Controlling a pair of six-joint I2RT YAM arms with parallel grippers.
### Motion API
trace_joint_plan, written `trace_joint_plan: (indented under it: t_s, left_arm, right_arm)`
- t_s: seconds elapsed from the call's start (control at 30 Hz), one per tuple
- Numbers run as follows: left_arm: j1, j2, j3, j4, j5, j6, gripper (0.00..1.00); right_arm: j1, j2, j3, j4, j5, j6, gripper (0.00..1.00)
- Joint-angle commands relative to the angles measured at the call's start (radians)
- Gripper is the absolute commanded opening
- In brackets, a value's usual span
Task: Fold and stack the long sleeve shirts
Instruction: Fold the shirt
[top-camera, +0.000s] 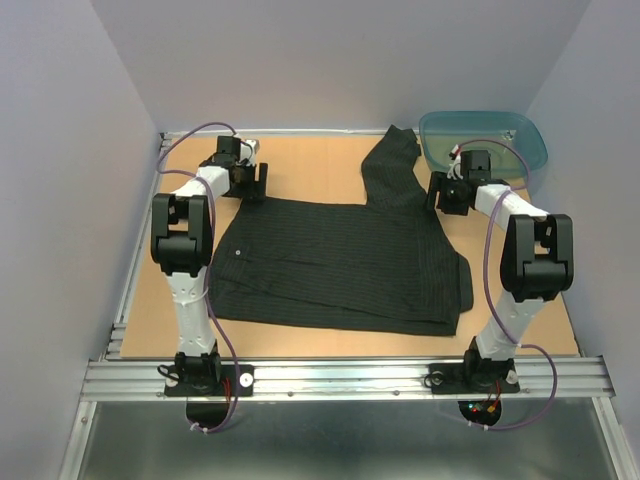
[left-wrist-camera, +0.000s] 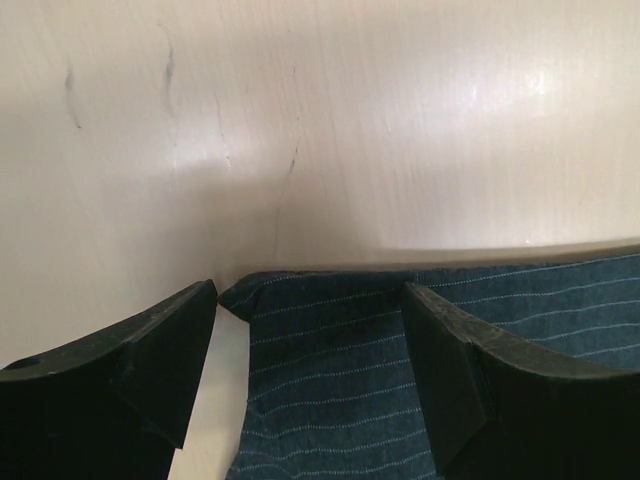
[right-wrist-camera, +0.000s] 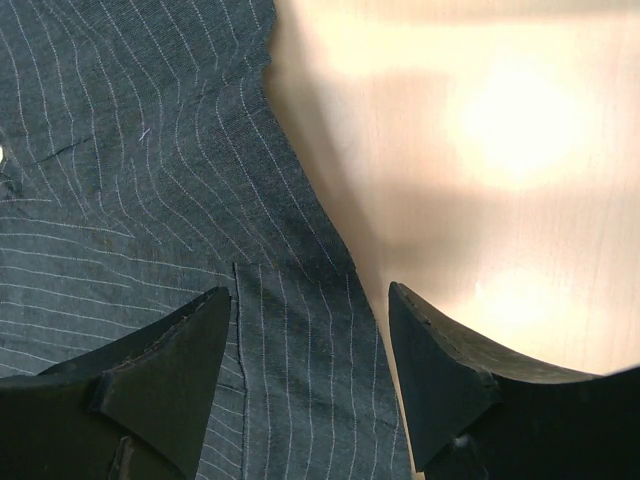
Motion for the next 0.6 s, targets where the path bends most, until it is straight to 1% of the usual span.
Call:
trace_joint_plan:
  t_s: [0.0, 0.23, 0.27, 0.3, 0.37, 0.43, 0.47, 0.5, 0.57]
  left_arm:
    - [0.000, 0.017, 0.052, 0.003, 0.024, 0.027, 0.83]
    - [0.006, 0.046, 0.042, 0.006, 0.007, 0.024, 0.78]
    - [0.010, 0.054, 0.043, 0.006, 0.009, 0.018, 0.76]
    - [0.012, 0.057, 0.043, 0.006, 0.013, 0.017, 0.72]
    - [0.012, 0.052, 0.039, 0.000, 0.018, 0.017, 0.70]
    - [0.012, 0.046, 0.031, 0.003, 0.018, 0.015, 0.66]
    - [0.012, 0.044, 0.028, 0.003, 0.009, 0.017, 0.62]
    - [0.012, 0.040, 0.023, 0.000, 0.006, 0.020, 0.56]
    - [0.012, 0.032, 0.020, -0.003, 0.000, 0.023, 0.52]
  right_arm:
    - [0.000, 0.009, 0.050, 0.056, -0.019, -0.026, 0.70]
    - [0.000, 0.015, 0.049, 0.064, -0.035, -0.029, 0.70]
    - [0.000, 0.017, 0.049, 0.066, -0.035, -0.031, 0.70]
    - [0.000, 0.017, 0.047, 0.066, -0.035, -0.031, 0.70]
    - [0.000, 0.017, 0.049, 0.066, -0.032, -0.037, 0.70]
    - [0.000, 0.023, 0.053, 0.066, -0.029, -0.037, 0.70]
    - [0.000, 0.028, 0.067, 0.066, -0.034, -0.034, 0.70]
    - [0.000, 0.040, 0.078, 0.067, -0.043, -0.032, 0.70]
    - [0.000, 0.052, 0.095, 0.066, -0.052, -0.032, 0.70]
